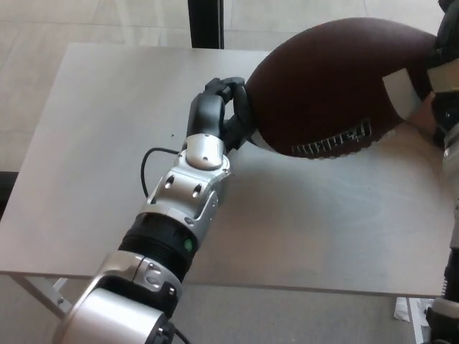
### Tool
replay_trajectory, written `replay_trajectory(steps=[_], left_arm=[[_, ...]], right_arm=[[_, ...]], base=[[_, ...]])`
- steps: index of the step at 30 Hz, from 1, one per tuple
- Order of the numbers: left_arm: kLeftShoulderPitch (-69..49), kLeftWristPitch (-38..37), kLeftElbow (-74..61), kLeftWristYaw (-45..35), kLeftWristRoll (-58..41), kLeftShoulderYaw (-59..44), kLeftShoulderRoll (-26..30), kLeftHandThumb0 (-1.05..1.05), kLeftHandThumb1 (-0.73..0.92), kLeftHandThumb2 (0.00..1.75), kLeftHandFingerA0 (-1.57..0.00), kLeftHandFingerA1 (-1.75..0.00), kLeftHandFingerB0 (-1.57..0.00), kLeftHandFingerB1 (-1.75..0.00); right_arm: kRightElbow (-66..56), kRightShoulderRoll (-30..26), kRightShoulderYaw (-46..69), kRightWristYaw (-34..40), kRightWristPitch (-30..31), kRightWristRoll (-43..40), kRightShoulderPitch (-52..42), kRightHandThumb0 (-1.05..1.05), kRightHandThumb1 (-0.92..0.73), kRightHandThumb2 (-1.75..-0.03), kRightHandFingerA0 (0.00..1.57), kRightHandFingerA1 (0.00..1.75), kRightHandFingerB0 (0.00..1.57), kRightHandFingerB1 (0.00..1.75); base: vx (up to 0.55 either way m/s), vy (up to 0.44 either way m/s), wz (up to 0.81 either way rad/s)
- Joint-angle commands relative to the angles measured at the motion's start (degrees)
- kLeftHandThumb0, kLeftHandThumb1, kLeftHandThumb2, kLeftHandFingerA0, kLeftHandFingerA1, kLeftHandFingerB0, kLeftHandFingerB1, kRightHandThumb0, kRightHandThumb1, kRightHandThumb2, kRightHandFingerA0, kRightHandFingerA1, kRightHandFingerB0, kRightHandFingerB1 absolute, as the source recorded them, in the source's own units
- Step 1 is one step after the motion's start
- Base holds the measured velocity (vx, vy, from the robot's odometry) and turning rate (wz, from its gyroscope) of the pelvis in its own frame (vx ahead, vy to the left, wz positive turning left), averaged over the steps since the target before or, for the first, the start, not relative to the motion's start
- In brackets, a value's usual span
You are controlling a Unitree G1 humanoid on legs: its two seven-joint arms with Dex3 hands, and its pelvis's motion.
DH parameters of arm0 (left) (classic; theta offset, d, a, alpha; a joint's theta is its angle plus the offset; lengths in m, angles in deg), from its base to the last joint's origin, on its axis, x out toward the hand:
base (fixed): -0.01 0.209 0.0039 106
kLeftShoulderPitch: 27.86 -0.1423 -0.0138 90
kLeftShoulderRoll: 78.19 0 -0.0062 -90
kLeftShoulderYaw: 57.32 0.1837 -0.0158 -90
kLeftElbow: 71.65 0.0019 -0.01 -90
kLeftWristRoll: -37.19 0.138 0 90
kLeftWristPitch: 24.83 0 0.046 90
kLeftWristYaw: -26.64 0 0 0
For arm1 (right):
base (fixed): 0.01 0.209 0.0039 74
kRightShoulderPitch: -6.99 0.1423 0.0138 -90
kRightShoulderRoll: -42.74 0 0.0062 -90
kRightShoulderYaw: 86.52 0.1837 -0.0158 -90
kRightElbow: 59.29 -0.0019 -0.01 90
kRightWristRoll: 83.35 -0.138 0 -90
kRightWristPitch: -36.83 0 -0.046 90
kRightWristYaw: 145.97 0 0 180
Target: The robot uses both its hands to grab the left and right ends of a football kept in the middle of the desk infront of it, lifts it up and places it in the palm of a person
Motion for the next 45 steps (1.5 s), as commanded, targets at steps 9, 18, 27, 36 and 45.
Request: replay_trajectory(steps=[9,18,27,36,45], left_arm=[[22.2,9.2,4.3,-16.2,2.7,4.1,1.4,-0.6,0.9,0.66,-0.65,-0.84,-0.44,-0.47],[26.8,9.6,7.5,-19.0,2.4,3.1,3.6,-0.62,0.92,0.69,-0.55,-0.72,-0.44,-0.47],[31.7,6.7,16.5,-24.1,6.0,5.9,5.5,-0.61,0.89,0.66,-0.54,-0.69,-0.45,-0.42],[32.4,5.3,22.5,-28.9,9.9,10.9,3.7,-0.56,0.79,0.64,-0.39,-0.67,-0.4,-0.39],[31.2,3.1,25.3,-28.8,14.7,16.5,0.1,-0.38,0.75,0.61,-0.48,-0.91,-0.3,-0.34]], right_arm=[[4.5,2.1,2.4,-1.3,4.1,-11.2,13.9,-0.69,-0.8,-0.64,0.6,0.58,0.46,0.37],[11.0,0.9,4.0,1.2,3.7,-10.2,21.4,-0.67,-0.79,-0.64,0.53,0.58,0.41,0.37],[31.0,-2.9,9.2,5.4,-0.6,-8.6,32.4,-0.64,-0.81,-0.64,0.56,0.61,0.5,0.44],[40.6,-4.3,16.6,10.1,-4.1,-11.1,34.1,-0.63,-0.82,-0.65,0.52,0.61,0.55,0.49],[44.8,-6.8,17.6,5.8,-6.6,-10.9,30.9,-0.64,-0.88,-0.66,0.49,0.73,0.42,0.48]], base=[[0.0,0.0,0.0],[0.0,0.0,0.0],[0.0,0.0,0.0],[0.0,0.0,0.0],[0.0,0.0,0.0]])
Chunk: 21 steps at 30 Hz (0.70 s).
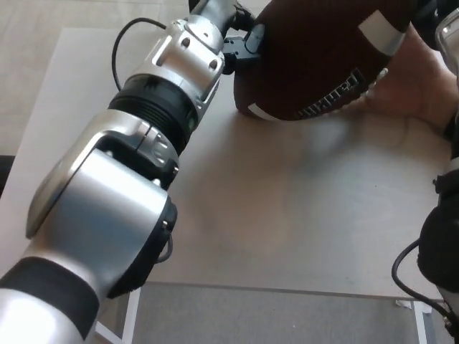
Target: The robot uses both its hands to grab the left and right ends of a football kept in the middle of the desk infront of it, lifts it up and places it in the palm of a person
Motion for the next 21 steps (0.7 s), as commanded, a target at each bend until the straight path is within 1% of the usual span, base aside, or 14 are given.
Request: replay_trajectory(steps=[1,2,4,5,6,7,9,10,13,14,15,16,18,21], left_arm=[[3.0,-5.3,2.8,-9.9,7.8,6.8,-6.4,-0.32,0.71,0.6,-0.54,-0.97,-0.34,-0.35],[3.3,-4.8,3.4,-10.2,9.3,8.5,-6.7,-0.32,0.71,0.6,-0.54,-0.97,-0.34,-0.35],[4.3,-2.3,3.9,-11.2,11.5,11.9,-7.6,-0.29,0.64,0.6,-0.6,-1.29,-0.36,-0.39],[4.4,-1.8,4.0,-11.1,11.3,12.1,-7.7,-0.29,0.64,0.6,-0.6,-1.29,-0.36,-0.39],[4.4,-1.9,4.5,-12.3,12.1,13.3,-8.0,-0.31,0.65,0.6,-0.62,-1.29,-0.4,-0.41],[4.5,-1.2,4.9,-12.8,12.6,14.1,-8.4,-0.34,0.64,0.61,-0.7,-1.39,-0.41,-0.46],[4.6,-1.6,5.4,-14.0,14.6,16.9,-9.0,-0.41,0.72,0.62,-0.59,-1.22,-0.42,-0.45],[4.5,-1.5,5.3,-13.7,14.3,16.8,-9.0,-0.39,0.72,0.6,-0.6,-1.2,-0.45,-0.45],[3.9,-3.0,5.4,-13.0,15.3,17.9,-8.9,-0.37,0.71,0.62,-0.68,-1.3,-0.48,-0.48],[3.1,-3.8,4.7,-11.1,14.8,17.2,-8.5,-0.35,0.66,0.6,-0.72,-1.29,-0.46,-0.48],[2.6,-4.4,4.6,-10.2,15.0,17.3,-8.4,-0.33,0.64,0.59,-0.72,-1.21,-0.42,-0.46],[2.2,-3.9,4.3,-9.4,14.5,16.4,-8.5,-0.33,0.64,0.59,-0.72,-1.07,-0.41,-0.45],[1.5,-3.5,4.0,-8.7,14.9,15.9,-8.6,-0.36,0.66,0.59,-0.74,-0.98,-0.52,-0.48],[-0.2,-3.6,3.1,-8.5,16.1,16.1,-8.4,-0.4,0.68,0.59,-0.75,-0.8,-0.47,-0.45]], right_arm=[[3.6,0.1,1.4,-0.4,-2.6,-5.7,0.3,-0.64,-0.88,-0.66,0.51,0.73,0.42,0.46],[3.8,0.0,2.1,0.1,-2.6,-6.2,0.2,-0.64,-0.88,-0.66,0.51,0.73,0.42,0.46],[5.2,-1.3,1.8,0.8,-3.4,-4.7,-0.9,-0.61,-0.88,-0.66,0.67,0.84,0.47,0.46],[5.6,-1.6,1.6,0.9,-3.8,-4.2,-1.2,-0.61,-0.88,-0.66,0.67,0.84,0.47,0.46],[6.4,-1.9,1.9,0.6,-4.7,-4.1,-1.8,-0.59,-0.88,-0.66,0.57,0.74,0.45,0.45],[7.2,-2.3,1.7,0.7,-5.4,-3.6,-2.5,-0.59,-0.88,-0.66,0.63,0.7,0.45,0.42],[7.8,-2.8,1.3,1.2,-6.1,-2.7,-3.6,-0.58,-0.91,-0.67,0.54,0.69,0.42,0.42],[7.9,-2.8,1.4,1.3,-6.6,-2.9,-3.9,-0.58,-0.85,-0.65,0.61,0.66,0.48,0.43],[9.1,-3.7,1.5,1.0,-8.0,-2.7,-5.3,-0.57,-0.87,-0.66,0.59,0.63,0.49,0.44],[9.8,-4.8,-1.0,-0.5,-8.8,0.0,-7.4,-0.59,-0.89,-0.67,0.63,0.7,0.47,0.44],[10.8,-5.6,-2.1,-0.1,-9.2,1.1,-8.1,-0.59,-0.88,-0.66,0.74,0.73,0.52,0.44],[11.7,-6.4,-2.6,0.3,-9.8,1.2,-8.7,-0.59,-0.86,-0.65,0.73,0.69,0.54,0.45],[12.5,-7.8,-5.0,-0.5,-10.2,2.2,-10.4,-0.61,-0.84,-0.65,0.68,0.68,0.53,0.45],[13.0,-9.6,-10.4,-2.1,-11.4,5.2,-13.3,-0.63,-0.81,-0.64,0.71,0.67,0.55,0.44]], base=[[0.0,0.0,0.0],[0.0,0.0,0.0],[0.0,0.0,0.0],[0.0,0.0,0.0],[0.0,0.0,0.0],[0.0,0.0,0.0],[0.0,0.0,0.0],[0.0,0.0,0.0],[0.0,0.0,0.0],[0.0,0.0,0.0],[0.0,0.0,0.0],[0.0,0.0,0.0],[0.0,0.0,0.0],[0.0,0.0,0.0]])
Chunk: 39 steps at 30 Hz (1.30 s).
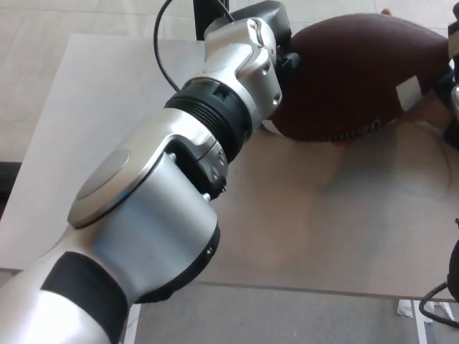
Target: The robot uses both its hands to grab the left and right ends of a football kept in the middle of the desk infront of it, lifts it up and places it in the palm of a person
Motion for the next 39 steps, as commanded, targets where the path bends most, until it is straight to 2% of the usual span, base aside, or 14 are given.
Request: replay_trajectory(steps=[1,2,3,9,15,22,28,29,32,33,34,35,36,39], left_arm=[[-4.3,-2.2,-0.7,-3.3,3.8,1.1,-1.8,-0.4,0.68,0.59,-0.75,-0.8,-0.47,-0.45],[-5.7,-2.9,-1.1,-3.4,4.2,1.4,-1.3,-0.39,0.68,0.59,-0.75,-0.78,-0.46,-0.45],[-6.3,-2.8,-1.4,-3.4,4.4,1.4,-1.4,-0.39,0.68,0.59,-0.75,-0.78,-0.46,-0.45],[-8.9,-1.8,-4.4,-3.4,4.9,-0.6,0.1,-0.34,0.66,0.59,-0.67,-0.8,-0.33,-0.38],[-11.0,-0.6,-6.2,-3.0,6.3,-1.4,0.2,-0.36,0.65,0.59,-0.61,-0.86,-0.29,-0.35],[-12.2,0.4,-7.8,-3.6,7.6,-1.8,0.4,-0.35,0.65,0.6,-0.72,-0.93,-0.26,-0.35],[-14.1,0.7,-9.7,-3.7,9.0,-1.6,1.9,-0.34,0.64,0.59,-0.68,-0.93,-0.26,-0.36],[-14.3,0.7,-10.0,-3.6,9.0,-1.8,2.0,-0.34,0.64,0.59,-0.68,-0.88,-0.25,-0.35],[-14.8,1.1,-10.6,-3.8,9.3,-2.1,2.6,-0.34,0.64,0.59,-0.69,-0.91,-0.24,-0.34],[-15.1,1.1,-10.9,-3.7,9.3,-2.3,2.8,-0.35,0.64,0.59,-0.71,-0.92,-0.24,-0.35],[-15.3,0.6,-10.8,-3.6,9.4,-2.3,3.0,-0.34,0.64,0.59,-0.71,-0.93,-0.24,-0.35],[-15.3,0.4,-10.2,-3.9,9.8,-1.9,3.0,-0.31,0.63,0.59,-0.73,-0.96,-0.25,-0.34],[-15.5,0.5,-10.3,-3.8,9.8,-2.1,3.1,-0.31,0.63,0.58,-0.74,-0.97,-0.25,-0.34],[-16.0,0.2,-10.4,-3.9,10.2,-1.8,3.3,-0.32,0.63,0.59,-0.76,-0.98,-0.25,-0.34]], right_arm=[[1.6,-3.6,-7.7,-2.9,-3.6,6.0,-5.4,-0.63,-0.81,-0.64,0.71,0.67,0.55,0.44],[1.3,-4.7,-9.6,-2.9,-3.2,7.0,-6.7,-0.64,-0.79,-0.64,0.83,0.87,0.58,0.44],[1.3,-4.7,-10.3,-2.9,-3.4,6.5,-7.3,-0.64,-0.79,-0.64,0.83,0.87,0.58,0.44],[-1.0,-6.3,-16.2,-3.2,-3.3,7.8,-6.8,-0.63,-0.81,-0.65,0.77,0.54,0.58,0.42],[-3.7,-5.2,-17.7,-1.7,-2.7,8.0,-7.2,-0.63,-0.81,-0.64,0.81,0.58,0.57,0.41],[-6.6,-4.4,-18.4,-2.1,-1.7,8.1,-9.0,-0.63,-0.82,-0.65,0.78,0.63,0.55,0.41],[-9.7,-4.8,-19.0,-3.9,-2.4,8.0,-9.8,-0.63,-0.83,-0.65,0.53,0.67,0.45,0.36],[-10.3,-5.1,-19.2,-4.1,-2.2,8.2,-9.7,-0.7,-0.83,-0.65,0.33,0.53,0.27,0.3],[-12.2,-4.6,-17.7,-4.5,-2.6,6.1,-9.0,-0.69,-0.79,-0.64,0.22,0.47,0.22,0.28],[-13.6,-5.1,-18.5,-4.6,-2.2,7.1,-9.1,-0.37,-0.48,-1.06,0.02,0.52,0.0,0.49],[-14.4,-4.8,-17.8,-2.2,-1.5,7.1,-8.3,-0.38,-0.42,-1.03,0.01,0.51,0.0,0.49],[-19.5,-5.0,-17.0,-3.3,0.1,5.7,-9.0,-0.78,-0.78,-0.63,0.0,0.33,0.09,0.31],[-21.6,-5.5,-17.6,-3.5,0.6,6.4,-9.4,-0.85,-0.64,-1.01,0.03,0.18,0.06,0.29],[-30.6,-4.9,-16.3,-2.4,2.1,5.5,-11.4,-0.79,-0.62,-1.04,0.0,0.3,0.0,0.3]], base=[[0.0,0.0,0.0],[0.0,0.0,0.0],[0.0,0.0,0.0],[0.0,0.0,0.0],[0.0,0.0,0.0],[0.0,0.0,0.0],[0.0,0.0,0.0],[0.0,0.0,0.0],[0.0,0.0,0.0],[0.0,0.0,0.0],[0.0,0.0,0.0],[0.0,0.0,0.0],[0.0,0.0,0.0],[0.0,0.0,0.0]])
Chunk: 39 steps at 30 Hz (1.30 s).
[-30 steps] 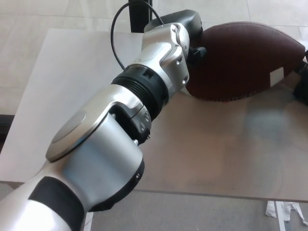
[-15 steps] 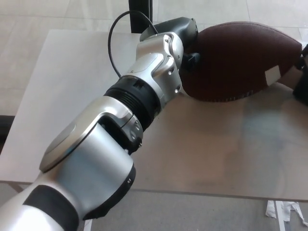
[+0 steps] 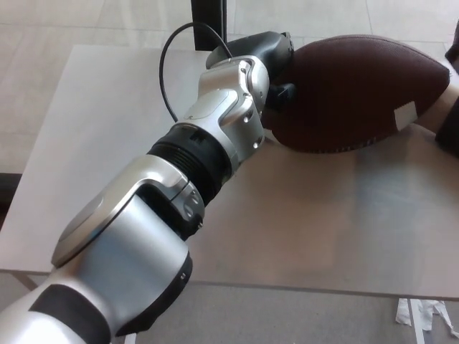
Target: The robot uses both its hands to grab the left and right ends of a football kept in the middle of the desk infront of it, lifts it up and places it in the palm of a person
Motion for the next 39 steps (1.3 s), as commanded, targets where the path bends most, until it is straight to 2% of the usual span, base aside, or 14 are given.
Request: replay_trajectory(steps=[1,6,7,8,13,14,20,24,25,28,29,35,36,39], left_arm=[[-4.7,1.5,1.7,-4.3,0.9,0.7,0.4,-0.33,0.63,0.59,-0.76,-0.98,-0.25,-0.34],[-5.6,1.3,1.2,-4.1,1.6,1.0,1.3,-0.34,0.62,0.59,-0.76,-0.99,-0.26,-0.34],[-5.8,1.2,1.3,-4.2,1.6,1.1,1.3,-0.35,0.63,0.58,-0.7,-0.87,-0.26,-0.34],[-6.2,1.0,1.3,-4.1,1.5,1.0,1.3,-0.35,0.62,0.58,-0.7,-0.88,-0.27,-0.35],[-7.5,1.0,0.9,-3.8,1.8,1.3,2.1,-0.34,0.61,0.58,-0.67,-0.92,-0.27,-0.35],[-7.5,1.2,1.0,-3.8,1.9,1.4,2.0,-0.34,0.61,0.58,-0.68,-0.94,-0.27,-0.35],[-8.5,0.8,-0.4,-3.5,1.3,0.9,2.5,-0.35,0.64,0.59,-0.66,-0.95,-0.24,-0.35],[-9.1,-0.9,-1.4,-3.0,1.6,1.1,4.1,-0.37,0.65,0.59,-0.73,-0.98,-0.26,-0.35],[-8.8,-1.2,-2.7,-2.7,0.7,-0.4,5.3,-0.34,0.63,0.59,-0.73,-0.99,-0.25,-0.37],[-8.5,-0.5,-7.5,-1.0,-2.3,-5.8,8.7,-0.39,0.66,0.59,-0.73,-1.03,-0.34,-0.42],[-9.0,-0.6,-10.1,-0.2,-3.6,-8.4,10.1,-0.35,0.66,0.6,-0.73,-1.2,-0.35,-0.4],[-13.2,-4.0,-22.8,-1.8,-1.9,-12.1,20.5,-0.34,0.66,0.6,-0.71,-1.12,-0.31,-0.43],[-14.2,-4.4,-25.7,-3.2,-2.1,-13.2,22.7,-0.36,0.64,0.59,-0.78,-1.2,-0.3,-0.45],[-18.1,-5.4,-34.3,-5.2,-1.4,-15.7,29.6,-0.34,0.63,0.59,-0.91,-1.23,-0.32,-0.45]], right_arm=[[-16.1,-0.2,2.1,1.3,5.0,-2.3,-3.4,-0.78,-0.64,-1.04,0.0,0.33,0.0,0.29],[-30.1,0.6,4.0,4.0,8.6,-3.1,-6.9,-0.84,-0.64,-1.05,0.02,0.4,0.08,0.16],[-34.4,0.6,4.6,3.1,8.8,-4.5,-8.2,-0.81,-0.8,-0.65,0.0,0.46,0.11,0.29],[-38.8,0.3,4.6,1.5,7.4,-5.2,-10.1,-0.85,-0.62,-1.03,0.02,0.38,0.11,0.37],[-53.4,0.2,3.2,-0.9,9.7,-7.7,-16.2,-0.79,-0.62,-1.01,0.0,0.31,0.19,0.48],[-55.4,0.7,2.9,-0.9,9.8,-8.1,-17.4,-0.78,-0.78,-0.65,0.01,0.43,0.28,0.32],[-72.9,3.6,-1.9,-1.8,15.0,-13.5,-32.0,-0.77,-0.64,-0.99,0.03,0.35,0.26,0.48],[-77.2,3.0,-3.0,-5.3,14.4,-16.5,-40.4,-0.72,-0.63,-0.95,0.09,0.53,0.29,0.48],[-78.7,2.4,-3.0,-6.5,14.2,-17.0,-43.3,-0.7,-0.77,-0.63,0.52,0.95,0.38,0.33],[-82.0,1.0,-2.4,-9.2,13.3,-17.7,-50.1,-0.73,-0.61,-0.99,0.46,0.8,0.31,0.48],[-82.9,0.6,-1.9,-10.1,13.0,-18.2,-52.2,-0.69,-0.75,-0.63,0.4,0.68,0.43,0.35],[-86.7,0.2,1.7,-12.3,12.7,-23.3,-62.1,-0.67,-0.74,-0.63,0.35,0.72,0.42,0.35],[-86.9,0.0,2.4,-12.5,12.7,-24.4,-63.0,-0.69,-0.59,-0.96,0.48,0.87,0.33,0.49],[-87.4,0.0,4.2,-12.3,12.4,-26.0,-65.6,-0.73,-0.69,-0.66,0.32,0.58,0.33,0.35]], base=[[0.0,0.0,0.0],[0.0,0.0,0.0],[0.0,0.0,0.0],[0.0,0.0,0.0],[0.0,0.0,0.0],[0.0,0.0,0.0],[0.0,0.0,0.0],[0.0,0.0,0.0],[0.0,0.0,0.0],[0.0,0.0,0.0],[0.0,0.0,0.0],[0.0,0.0,0.0],[0.0,0.0,0.0],[0.0,0.0,0.0]])
